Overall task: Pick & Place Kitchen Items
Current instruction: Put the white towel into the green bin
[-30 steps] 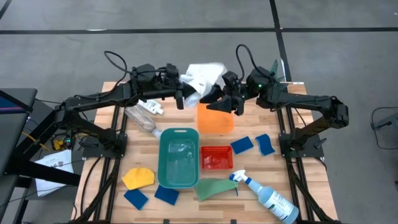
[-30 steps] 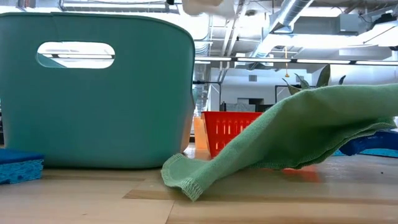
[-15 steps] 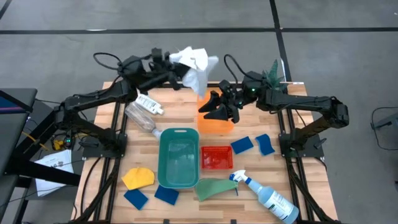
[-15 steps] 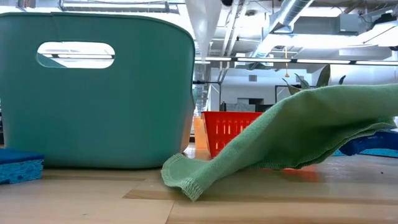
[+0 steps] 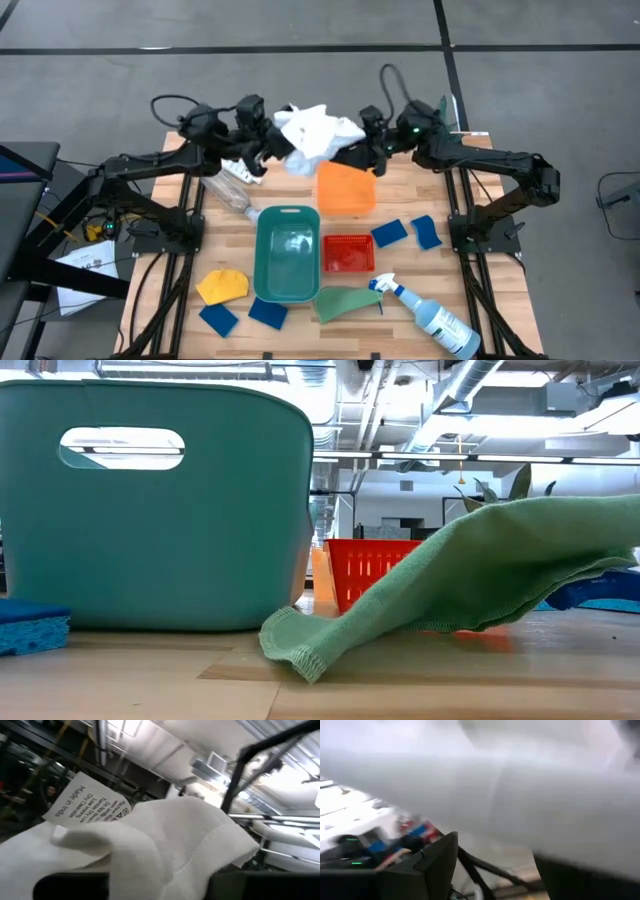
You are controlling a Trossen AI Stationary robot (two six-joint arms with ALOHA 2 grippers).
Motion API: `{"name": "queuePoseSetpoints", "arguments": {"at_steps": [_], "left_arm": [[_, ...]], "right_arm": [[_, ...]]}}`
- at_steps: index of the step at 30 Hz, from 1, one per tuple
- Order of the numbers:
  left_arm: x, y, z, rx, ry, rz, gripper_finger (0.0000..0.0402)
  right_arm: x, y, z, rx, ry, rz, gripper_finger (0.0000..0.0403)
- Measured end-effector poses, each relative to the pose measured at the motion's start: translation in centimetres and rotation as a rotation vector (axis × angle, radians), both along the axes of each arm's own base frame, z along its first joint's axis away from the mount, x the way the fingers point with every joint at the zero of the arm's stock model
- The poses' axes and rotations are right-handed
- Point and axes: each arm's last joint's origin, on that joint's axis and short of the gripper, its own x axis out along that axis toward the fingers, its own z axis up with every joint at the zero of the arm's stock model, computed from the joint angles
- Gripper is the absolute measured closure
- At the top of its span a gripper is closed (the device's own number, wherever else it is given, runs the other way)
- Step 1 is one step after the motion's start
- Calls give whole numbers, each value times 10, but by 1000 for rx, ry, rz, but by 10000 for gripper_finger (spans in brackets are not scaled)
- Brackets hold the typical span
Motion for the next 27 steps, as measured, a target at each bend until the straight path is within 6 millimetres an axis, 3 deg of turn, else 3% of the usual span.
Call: {"name": "queuePoseSetpoints", "arguments": {"at_steps": [5, 17, 27], "left_arm": [[1, -3, -1, 0, 17, -10, 389], [11, 2, -24, -60, 260, 72, 388], [15, 4, -39, -84, 398, 135, 389]], "right_arm": [[-9, -2, 17, 11, -148, 80, 157], [-4, 11, 17, -79, -198, 25, 95], [3, 9, 3, -76, -64, -53, 41]]}}
